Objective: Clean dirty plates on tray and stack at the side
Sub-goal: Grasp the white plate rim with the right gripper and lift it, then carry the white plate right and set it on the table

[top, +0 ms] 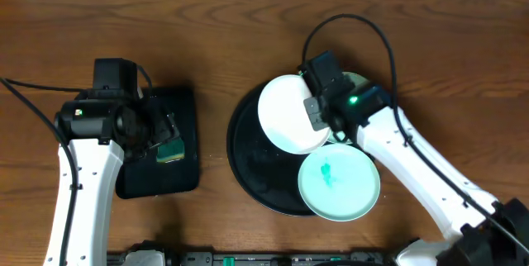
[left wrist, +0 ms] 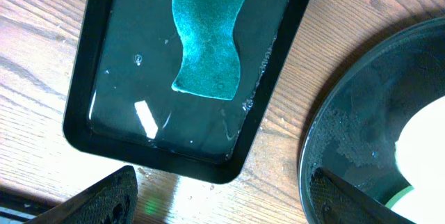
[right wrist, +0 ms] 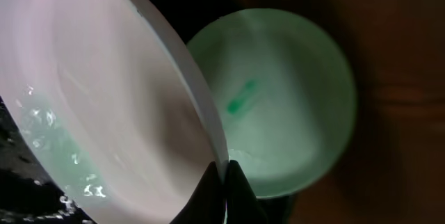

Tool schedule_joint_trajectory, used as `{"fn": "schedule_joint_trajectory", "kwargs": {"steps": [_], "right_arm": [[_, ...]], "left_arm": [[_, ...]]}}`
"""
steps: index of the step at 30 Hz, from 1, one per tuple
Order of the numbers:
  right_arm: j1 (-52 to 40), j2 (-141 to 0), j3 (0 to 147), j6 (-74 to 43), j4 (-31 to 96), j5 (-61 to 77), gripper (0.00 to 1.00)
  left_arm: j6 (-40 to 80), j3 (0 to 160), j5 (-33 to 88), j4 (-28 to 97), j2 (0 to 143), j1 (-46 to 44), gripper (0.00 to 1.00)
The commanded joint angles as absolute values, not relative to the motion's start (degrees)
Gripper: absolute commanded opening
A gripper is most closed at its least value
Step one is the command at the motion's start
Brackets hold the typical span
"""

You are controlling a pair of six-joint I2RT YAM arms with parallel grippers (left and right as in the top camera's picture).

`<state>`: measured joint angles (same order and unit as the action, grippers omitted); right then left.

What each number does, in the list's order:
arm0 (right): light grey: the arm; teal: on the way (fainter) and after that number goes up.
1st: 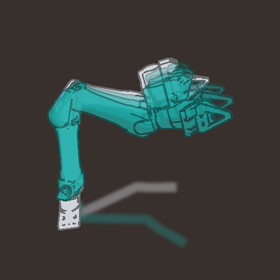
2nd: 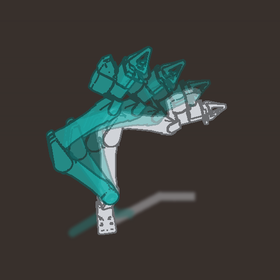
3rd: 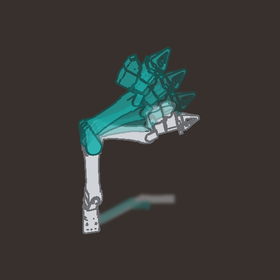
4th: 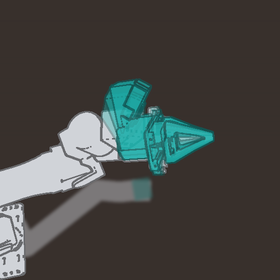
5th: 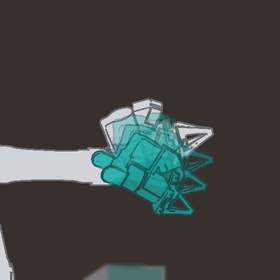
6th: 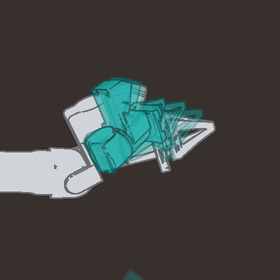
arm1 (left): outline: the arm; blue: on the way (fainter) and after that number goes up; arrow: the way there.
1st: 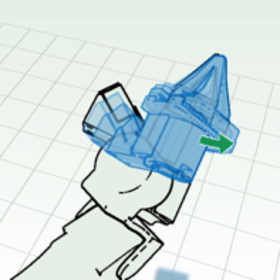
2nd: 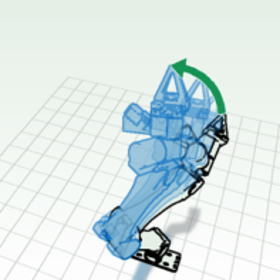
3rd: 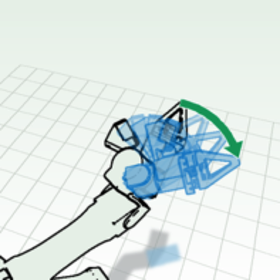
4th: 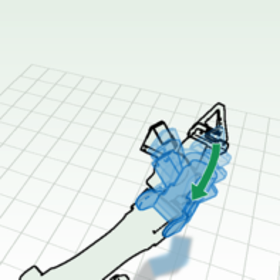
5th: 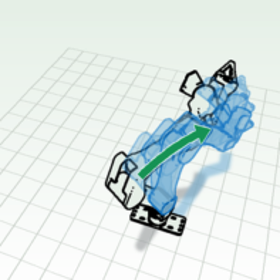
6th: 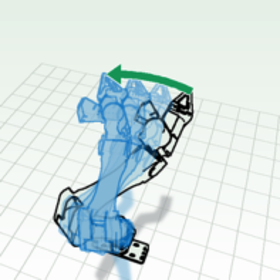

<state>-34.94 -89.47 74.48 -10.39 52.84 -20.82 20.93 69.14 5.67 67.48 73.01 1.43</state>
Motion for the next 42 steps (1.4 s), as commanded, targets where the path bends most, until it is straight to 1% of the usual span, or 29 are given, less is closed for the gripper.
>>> {"fn": "schedule_joint_trajectory", "kwargs": {"steps": [1,4,8,16,23,28,36,38,40,42], "right_arm": [[-38.46,-86.76,77.19,-7.97,53.78,-36.36,0.01],[-42.37,-85.82,77.54,-4.84,54.02,-46.85,0.01],[-48.62,-85.73,77.73,2.57,53.47,-59.16,0.01],[-59.53,-85.84,77.73,13.13,50.61,-73.82,0.01],[-63.86,-85.86,77.73,20.16,48.27,-84.36,0.01],[-64.58,-85.84,77.73,23.79,45.71,-85.52,0.01],[-64.6,-85.84,77.73,23.83,45.01,-85.12,0.01],[-64.47,-85.84,77.71,22.0,45.06,-81.54,0.01],[-63.02,-85.91,77.71,20.4,45.32,-72.51,0.01],[-64.31,-86.15,77.71,18.74,46.26,-78.06,0.01]], "left_arm": [[20.58,69.56,5.56,67.66,72.77,1.43,0.8],[20.58,69.56,5.56,67.64,72.77,1.43,0.8],[20.58,69.56,5.54,67.64,72.77,1.43,0.8],[20.58,69.56,5.54,67.64,72.77,1.43,0.8],[20.58,69.56,5.54,67.64,72.77,1.43,0.8],[20.58,69.56,5.54,67.64,72.77,1.43,0.8],[20.58,69.56,5.52,67.64,72.77,1.43,0.8],[20.58,69.56,5.52,67.44,72.77,1.43,0.8],[20.6,69.56,5.54,67.13,72.77,1.43,0.8],[20.58,69.56,5.54,67.2,72.77,1.43,0.8]]}}
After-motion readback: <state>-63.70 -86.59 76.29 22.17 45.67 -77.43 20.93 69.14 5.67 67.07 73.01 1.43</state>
